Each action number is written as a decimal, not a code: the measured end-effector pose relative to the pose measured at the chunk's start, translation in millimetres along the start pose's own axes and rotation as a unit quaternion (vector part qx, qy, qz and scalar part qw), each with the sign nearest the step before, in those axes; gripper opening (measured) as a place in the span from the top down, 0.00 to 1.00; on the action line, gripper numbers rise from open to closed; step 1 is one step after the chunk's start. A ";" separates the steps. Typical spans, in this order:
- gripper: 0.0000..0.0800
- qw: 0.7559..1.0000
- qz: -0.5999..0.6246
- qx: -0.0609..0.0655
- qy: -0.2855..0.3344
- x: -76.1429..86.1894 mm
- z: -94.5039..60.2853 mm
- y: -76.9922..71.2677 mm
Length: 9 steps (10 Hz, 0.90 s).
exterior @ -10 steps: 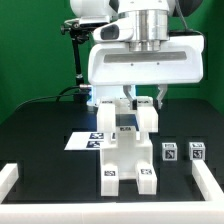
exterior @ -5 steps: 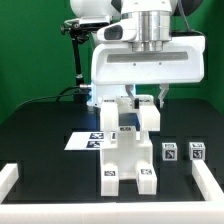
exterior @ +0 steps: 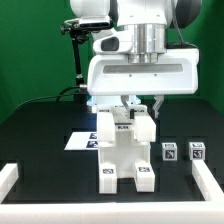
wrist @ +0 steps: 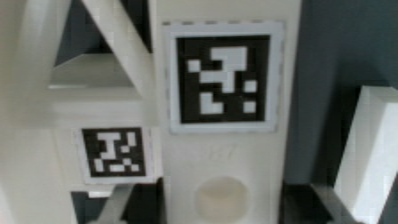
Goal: Assemble chair
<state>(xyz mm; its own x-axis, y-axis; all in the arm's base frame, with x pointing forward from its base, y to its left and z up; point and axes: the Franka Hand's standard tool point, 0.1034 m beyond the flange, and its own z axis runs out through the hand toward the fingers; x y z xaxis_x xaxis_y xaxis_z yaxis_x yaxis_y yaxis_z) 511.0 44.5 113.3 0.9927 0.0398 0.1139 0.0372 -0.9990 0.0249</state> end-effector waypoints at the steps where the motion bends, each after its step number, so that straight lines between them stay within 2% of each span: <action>1: 0.64 1.000 0.000 -0.001 0.000 -0.4 2.7 -1.9; 3: 0.64 1.000 -0.001 -0.004 -0.001 2.7 12.0 1.5; 9: 0.64 0.999 -0.022 -0.016 0.021 36.0 18.4 40.2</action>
Offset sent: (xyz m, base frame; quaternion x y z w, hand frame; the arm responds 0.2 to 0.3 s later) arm 0.0254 -0.0131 -0.0069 -0.0010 0.0211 -0.0016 0.9998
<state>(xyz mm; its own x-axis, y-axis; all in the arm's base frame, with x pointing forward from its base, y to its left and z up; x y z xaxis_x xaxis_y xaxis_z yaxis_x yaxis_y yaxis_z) 550.3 5.4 100.1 0.9846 0.0850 0.1530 0.0761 -0.9951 0.0631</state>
